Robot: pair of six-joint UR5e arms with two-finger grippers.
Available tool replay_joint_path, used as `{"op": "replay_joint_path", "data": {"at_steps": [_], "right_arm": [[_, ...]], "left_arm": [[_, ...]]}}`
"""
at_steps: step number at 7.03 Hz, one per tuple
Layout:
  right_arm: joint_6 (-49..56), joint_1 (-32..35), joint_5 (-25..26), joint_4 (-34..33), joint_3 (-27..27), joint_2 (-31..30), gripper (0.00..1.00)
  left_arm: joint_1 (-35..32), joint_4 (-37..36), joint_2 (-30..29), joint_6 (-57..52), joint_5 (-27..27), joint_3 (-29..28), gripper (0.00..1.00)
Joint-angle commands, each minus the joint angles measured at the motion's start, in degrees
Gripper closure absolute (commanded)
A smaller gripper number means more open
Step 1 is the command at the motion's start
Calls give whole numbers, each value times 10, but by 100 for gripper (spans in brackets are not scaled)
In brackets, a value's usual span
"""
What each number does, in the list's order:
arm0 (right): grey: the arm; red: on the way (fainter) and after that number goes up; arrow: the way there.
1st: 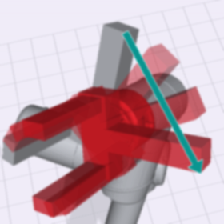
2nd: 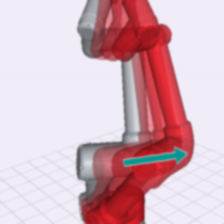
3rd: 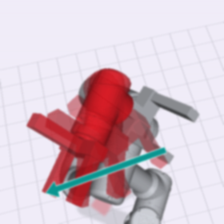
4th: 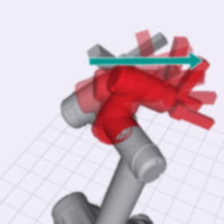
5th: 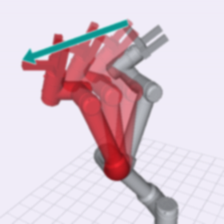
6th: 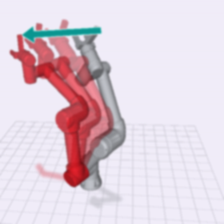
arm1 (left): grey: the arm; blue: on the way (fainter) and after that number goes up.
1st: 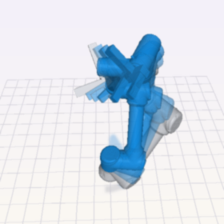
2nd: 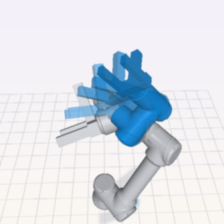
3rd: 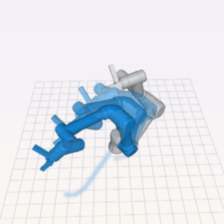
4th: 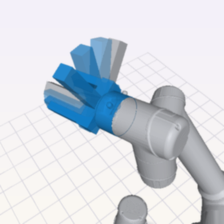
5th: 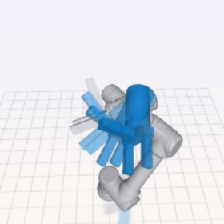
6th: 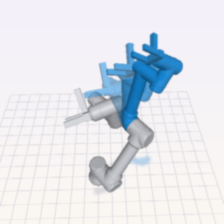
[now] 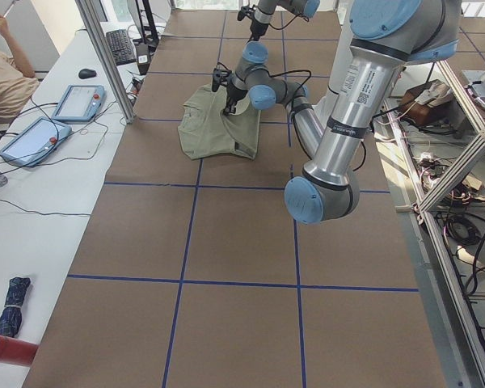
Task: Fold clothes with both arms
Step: 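Carry the hem up over the shirt toward the collar with both grippers, then release the hem and draw back the left gripper while the right holds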
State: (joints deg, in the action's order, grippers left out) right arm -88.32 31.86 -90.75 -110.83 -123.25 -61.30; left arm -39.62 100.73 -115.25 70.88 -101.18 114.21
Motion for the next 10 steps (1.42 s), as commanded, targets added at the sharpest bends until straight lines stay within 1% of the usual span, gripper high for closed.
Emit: {"op": "replay_joint_path", "data": {"at_steps": [1, 2, 3, 4, 5, 6, 9, 10], "right_arm": [[55, 64, -12, 136, 154, 5, 100], [74, 88, -21, 171, 213, 20, 100], [89, 101, -28, 209, 280, 36, 100], [97, 106, -28, 253, 327, 42, 100], [114, 107, -28, 271, 350, 42, 100], [119, 108, -28, 272, 357, 42, 100], [119, 111, -29, 272, 358, 43, 100], [121, 110, -29, 272, 368, 43, 100]], "left_arm": [[-5, 55, -52, -3, 32, -129, 100], [-6, 100, -65, -5, 67, -192, 100], [-6, 135, -79, -5, 76, -250, 100], [-5, 152, -88, -5, 77, -287, 100], [-5, 154, -92, -5, 78, -308, 100], [-5, 157, -101, -22, 85, -322, 100], [-16, 158, -103, -47, 85, -326, 100], [-16, 158, -103, -47, 85, -327, 100]]}}
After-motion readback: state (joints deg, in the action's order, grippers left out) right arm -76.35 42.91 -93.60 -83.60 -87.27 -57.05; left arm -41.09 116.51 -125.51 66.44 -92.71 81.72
